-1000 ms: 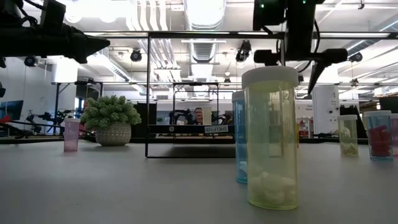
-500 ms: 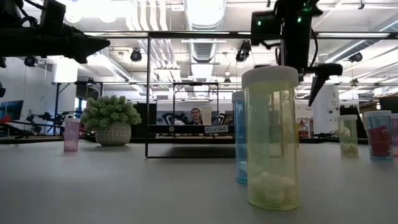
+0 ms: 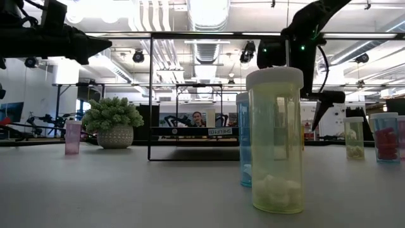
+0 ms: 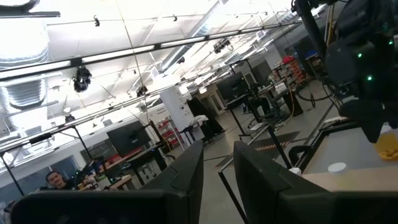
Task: Pick and place medicine bottles onto shelf by color
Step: Put the top orange pill bottle on the shelf
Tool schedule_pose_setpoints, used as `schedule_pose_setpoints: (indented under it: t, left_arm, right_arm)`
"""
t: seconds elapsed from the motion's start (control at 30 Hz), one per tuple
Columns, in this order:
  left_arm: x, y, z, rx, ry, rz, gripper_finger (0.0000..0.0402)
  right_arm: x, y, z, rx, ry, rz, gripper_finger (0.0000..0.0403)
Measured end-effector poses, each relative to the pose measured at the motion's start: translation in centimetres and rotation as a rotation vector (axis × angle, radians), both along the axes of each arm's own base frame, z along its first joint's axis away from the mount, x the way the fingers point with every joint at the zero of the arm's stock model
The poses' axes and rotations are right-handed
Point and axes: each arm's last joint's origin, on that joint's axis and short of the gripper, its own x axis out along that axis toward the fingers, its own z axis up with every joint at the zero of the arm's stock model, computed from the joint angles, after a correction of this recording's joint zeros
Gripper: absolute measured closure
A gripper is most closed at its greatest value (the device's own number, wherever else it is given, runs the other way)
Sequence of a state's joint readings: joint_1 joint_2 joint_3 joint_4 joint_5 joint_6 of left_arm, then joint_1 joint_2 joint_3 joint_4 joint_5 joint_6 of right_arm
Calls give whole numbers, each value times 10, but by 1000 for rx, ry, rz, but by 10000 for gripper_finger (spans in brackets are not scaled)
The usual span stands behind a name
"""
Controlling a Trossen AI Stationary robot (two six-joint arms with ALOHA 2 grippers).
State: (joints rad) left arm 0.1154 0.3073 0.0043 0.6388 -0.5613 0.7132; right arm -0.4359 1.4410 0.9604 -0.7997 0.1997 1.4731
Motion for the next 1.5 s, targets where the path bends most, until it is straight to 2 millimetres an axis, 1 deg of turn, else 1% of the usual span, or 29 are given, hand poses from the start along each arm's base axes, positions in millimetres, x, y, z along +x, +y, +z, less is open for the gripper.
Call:
schedule_pose_setpoints:
  t: [0.13,0.47,0.53,0.8,0.93,1.5]
  left_arm:
    - [0,0,0,0,0,-1,330]
    - [0,0,0,0,0,0,330]
    - [0,0,0,0,0,0,330]
    - [0,0,0,0,0,0,330]
    - [0,0,0,0,0,0,330]
    - [0,0,0,0,0,0,330]
  right_arm:
    - [0,-2,-4,5,-27,-7,18]
    - [-2,-3,-5,10,-18,-12,24]
    - [-3,-2,-5,14,-15,-22,37]
    - [-3,-2,-5,20,-19,-27,121]
    - [-3,-2,-5,20,-18,-26,144]
    - [-4,-3,-5,4,-2,-34,148]
